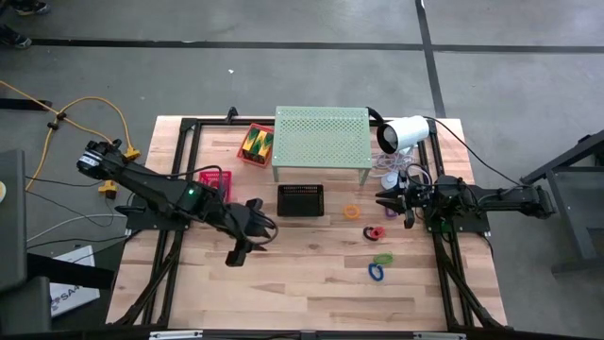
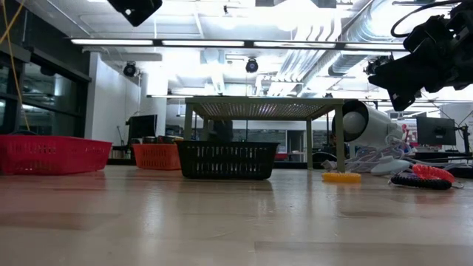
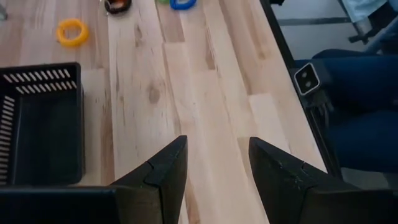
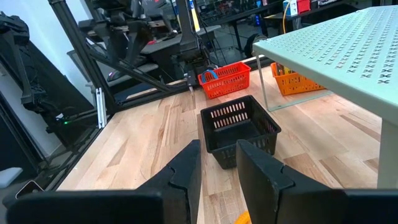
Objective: Pick & Place Office Desk Supplies
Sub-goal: Put the orange spring rubber band into the black bin on the shelf
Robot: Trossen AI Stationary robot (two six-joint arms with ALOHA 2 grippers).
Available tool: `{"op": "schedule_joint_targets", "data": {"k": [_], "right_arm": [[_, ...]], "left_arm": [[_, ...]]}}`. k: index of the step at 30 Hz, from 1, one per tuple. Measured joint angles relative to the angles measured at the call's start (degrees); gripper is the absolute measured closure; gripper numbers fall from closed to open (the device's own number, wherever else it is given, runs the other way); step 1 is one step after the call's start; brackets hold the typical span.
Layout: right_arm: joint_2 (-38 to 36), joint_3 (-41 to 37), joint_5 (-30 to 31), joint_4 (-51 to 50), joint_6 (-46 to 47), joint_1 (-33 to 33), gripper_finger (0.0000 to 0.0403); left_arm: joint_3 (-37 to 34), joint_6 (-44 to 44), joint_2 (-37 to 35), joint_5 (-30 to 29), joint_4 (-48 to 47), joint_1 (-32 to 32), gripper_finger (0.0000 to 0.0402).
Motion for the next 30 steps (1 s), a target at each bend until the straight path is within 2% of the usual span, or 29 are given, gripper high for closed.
{"op": "schedule_joint_targets", "data": {"k": [23, 30], "right_arm": [[0.0, 0.0, 0.0, 0.2, 1.8, 0.0, 0.0313], [0.0, 0.0, 0.1, 4.3, -3.3, 0.0, 0.0313]], "left_arm": [[0.0, 0.0, 0.0, 0.0, 1.1, 0.0, 0.0236], [0.0, 0.0, 0.0, 0.0, 1.1, 0.0, 0.0236]]}}
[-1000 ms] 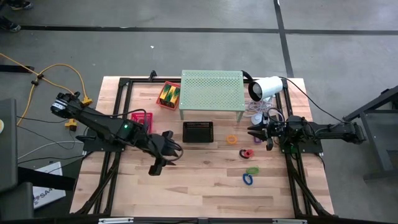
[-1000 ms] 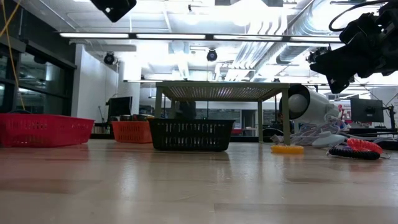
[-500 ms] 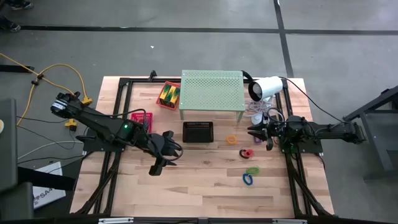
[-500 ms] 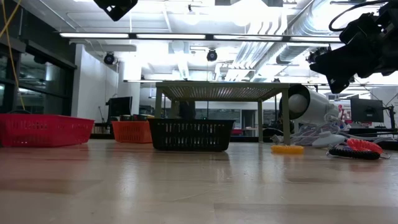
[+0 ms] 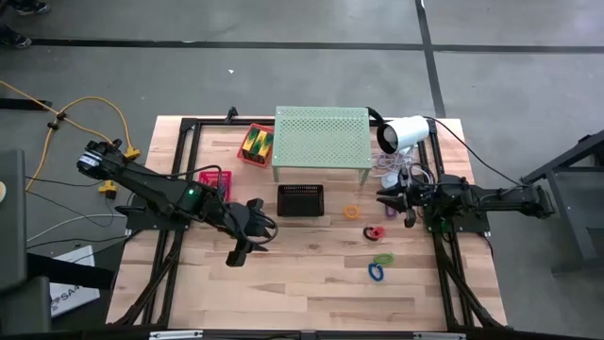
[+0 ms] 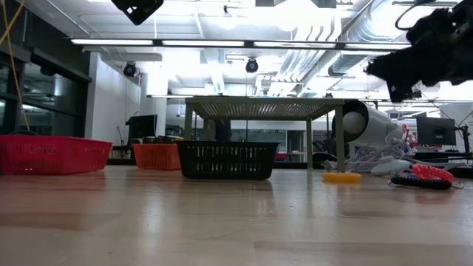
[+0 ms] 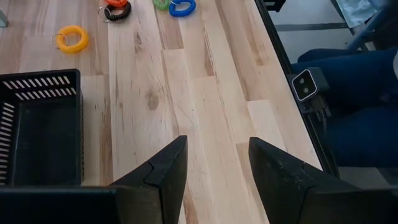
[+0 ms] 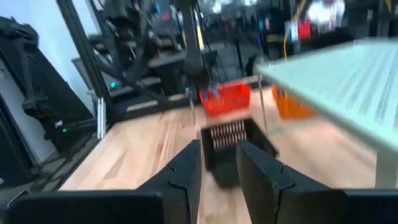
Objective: Pick & Place Office Desk Supplies
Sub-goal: Put the orange spring rubber band into the black bin on the shelf
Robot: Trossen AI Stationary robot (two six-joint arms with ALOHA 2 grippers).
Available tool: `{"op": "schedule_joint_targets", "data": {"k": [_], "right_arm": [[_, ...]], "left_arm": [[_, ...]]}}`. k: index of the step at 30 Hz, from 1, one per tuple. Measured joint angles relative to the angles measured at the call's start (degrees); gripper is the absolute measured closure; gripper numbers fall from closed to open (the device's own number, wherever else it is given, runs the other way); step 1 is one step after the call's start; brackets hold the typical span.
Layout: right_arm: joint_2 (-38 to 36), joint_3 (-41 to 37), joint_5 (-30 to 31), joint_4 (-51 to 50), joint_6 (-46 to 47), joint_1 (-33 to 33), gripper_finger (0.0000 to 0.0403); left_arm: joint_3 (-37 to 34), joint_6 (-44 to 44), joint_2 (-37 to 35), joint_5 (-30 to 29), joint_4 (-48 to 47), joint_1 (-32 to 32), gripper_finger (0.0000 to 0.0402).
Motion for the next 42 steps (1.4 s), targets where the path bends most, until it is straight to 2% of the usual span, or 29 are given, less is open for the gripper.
{"op": "schedule_joint_targets", "data": {"k": [9, 15, 18, 26, 34, 42], "right_arm": [[3.1, 6.3, -0.1, 1.0, -7.3, 0.0, 0.0313], [12.5, 10.8, -0.5, 0.5, -8.7, 0.0, 0.0313], [18.0, 13.6, -3.0, 1.0, -8.7, 0.1, 0.0313], [29.5, 21.0, -4.7, -3.4, -12.7, 4.2, 0.0313], [34.2, 23.1, -1.2, -6.0, -13.0, 9.3, 0.0313], [38.6, 23.9, 9.5, -8.1, -8.4, 16.8, 0.0313]], "left_arm": [[0.0, 0.0, 0.0, 0.0, 0.0, 0.0, 0.0236], [0.0, 0.0, 0.0, 0.0, 0.0, 0.0, 0.0236], [0.0, 0.0, 0.0, 0.0, 0.0, 0.0, 0.0236], [0.0, 0.0, 0.0, 0.0, 0.0, 0.0, 0.0236], [0.0, 0.0, 0.0, 0.0, 0.0, 0.0, 0.0236], [0.0, 0.0, 0.0, 0.0, 0.0, 0.0, 0.0236]]}}
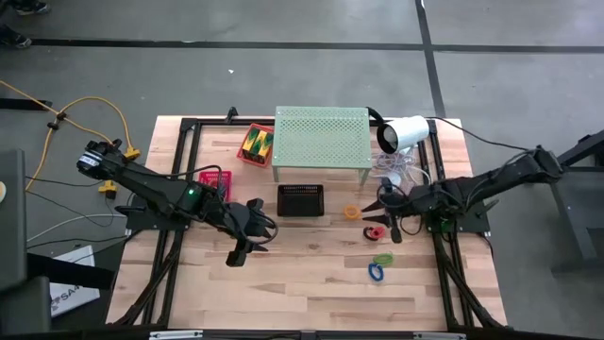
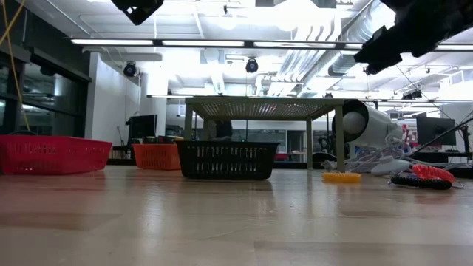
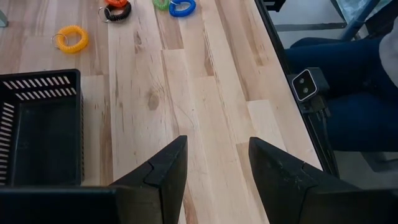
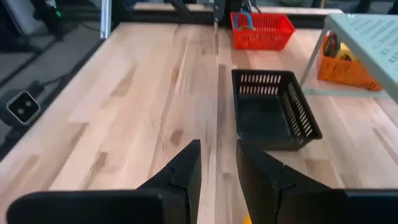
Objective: Pick & Place Office Desk Supplies
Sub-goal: Put the orange spring rubber band into the black bin on the shelf
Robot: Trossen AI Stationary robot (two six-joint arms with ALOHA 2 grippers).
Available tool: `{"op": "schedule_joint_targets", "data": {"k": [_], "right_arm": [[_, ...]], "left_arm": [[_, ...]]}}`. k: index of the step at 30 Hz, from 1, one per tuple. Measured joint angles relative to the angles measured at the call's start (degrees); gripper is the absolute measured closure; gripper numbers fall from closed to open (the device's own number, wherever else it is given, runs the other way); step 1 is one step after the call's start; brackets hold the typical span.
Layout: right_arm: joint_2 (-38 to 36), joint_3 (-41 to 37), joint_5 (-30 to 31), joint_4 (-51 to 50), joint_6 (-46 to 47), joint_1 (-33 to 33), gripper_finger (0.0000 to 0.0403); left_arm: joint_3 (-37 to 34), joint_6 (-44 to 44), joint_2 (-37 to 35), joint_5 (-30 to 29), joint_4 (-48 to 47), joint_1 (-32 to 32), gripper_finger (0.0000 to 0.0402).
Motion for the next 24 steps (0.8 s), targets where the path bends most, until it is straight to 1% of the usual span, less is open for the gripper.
{"op": "schedule_joint_targets", "data": {"k": [4, 7, 11, 17, 22, 24], "right_arm": [[3.9, 4.2, 5.8, -4.6, 2.0, 4.7, 0.0313], [7.7, 7.7, 10.0, -10.3, 3.8, 7.5, 0.0313], [12.6, 11.6, 13.7, -15.4, 6.7, 9.9, 0.0313], [19.8, 15.0, 15.4, -23.1, 13.1, 11.9, 0.0313], [24.3, 16.5, 15.3, -29.2, 19.4, 13.2, 0.0313], [25.3, 16.5, 14.3, -30.9, 21.5, 13.8, 0.0313]], "left_arm": [[0.0, 0.0, 0.0, 0.0, 0.0, 0.0, 0.0236], [0.0, 0.0, 0.0, 0.0, 0.0, 0.0, 0.0236], [0.0, 0.0, 0.0, 0.0, 0.0, 0.0, 0.0236], [0.0, 0.0, 0.0, 0.0, 0.0, 0.0, 0.0236], [0.0, 0.0, 0.0, 0.0, 0.0, 0.0, 0.0236], [0.0, 0.0, 0.0, 0.0, 0.0, 0.0, 0.0236]]}}
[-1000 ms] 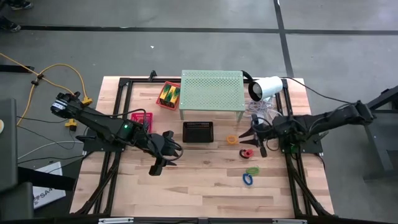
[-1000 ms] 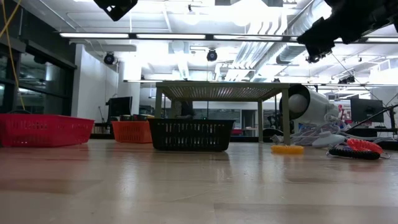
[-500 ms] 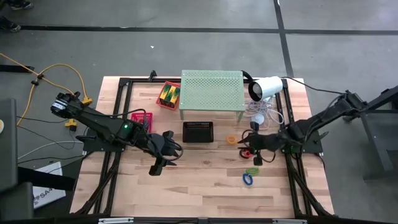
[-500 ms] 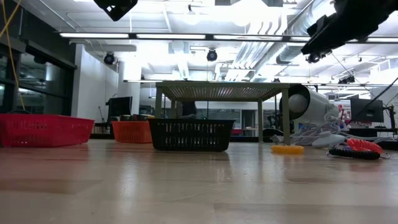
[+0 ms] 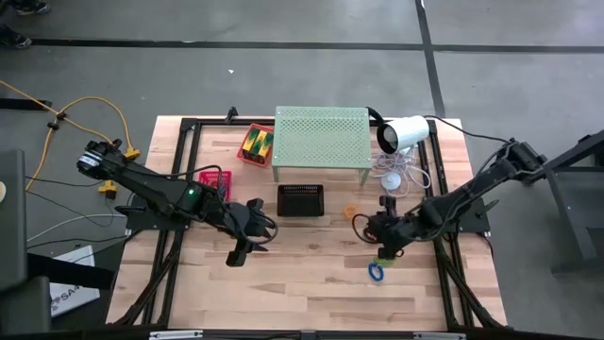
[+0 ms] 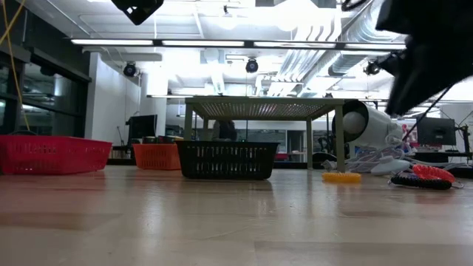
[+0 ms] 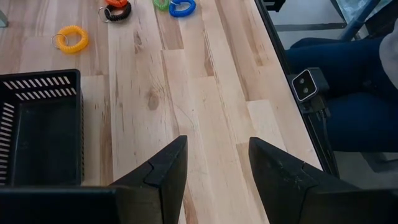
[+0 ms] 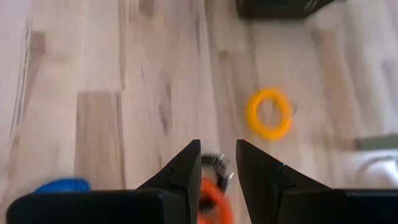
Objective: Pick & Place Office Desk Supplies
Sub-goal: Put the orange spring rubber band into the black bin on the shelf
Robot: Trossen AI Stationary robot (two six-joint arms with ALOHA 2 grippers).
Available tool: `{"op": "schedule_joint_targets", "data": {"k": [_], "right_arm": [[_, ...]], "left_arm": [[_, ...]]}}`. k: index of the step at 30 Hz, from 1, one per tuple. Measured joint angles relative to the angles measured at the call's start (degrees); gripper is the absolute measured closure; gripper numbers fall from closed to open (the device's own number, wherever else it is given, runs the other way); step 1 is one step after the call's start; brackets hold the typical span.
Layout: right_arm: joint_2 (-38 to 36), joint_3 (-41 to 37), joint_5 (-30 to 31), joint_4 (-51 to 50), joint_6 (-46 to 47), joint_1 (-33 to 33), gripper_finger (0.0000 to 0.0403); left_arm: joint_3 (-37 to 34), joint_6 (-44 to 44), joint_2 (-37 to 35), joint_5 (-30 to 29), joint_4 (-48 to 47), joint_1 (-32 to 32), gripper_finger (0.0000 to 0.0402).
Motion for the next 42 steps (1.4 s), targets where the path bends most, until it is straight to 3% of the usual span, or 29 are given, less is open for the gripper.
{"op": "schedule_joint_targets", "data": {"k": [8, 15, 21, 27, 42], "right_arm": [[2.0, 0.0, -4.2, -3.1, 7.7, 2.6, 0.0313], [3.5, -0.1, -3.1, -3.4, 10.9, 4.5, 0.0311], [3.6, -0.1, -2.7, -5.0, 14.5, 4.8, 0.0283], [4.2, -0.1, -3.1, -4.4, 14.7, 4.8, 0.0263], [11.8, -0.2, -4.6, -3.3, 17.8, 5.1, 0.0270]], "left_arm": [[0.0, 0.0, 0.0, 0.0, 0.0, 0.0, 0.0236], [0.0, 0.0, 0.0, 0.0, 0.0, 0.0, 0.0236], [0.0, 0.0, 0.0, 0.0, 0.0, 0.0, 0.0236], [0.0, 0.0, 0.0, 0.0, 0.0, 0.0, 0.0236], [0.0, 0.0, 0.0, 0.0, 0.0, 0.0, 0.0236]]}}
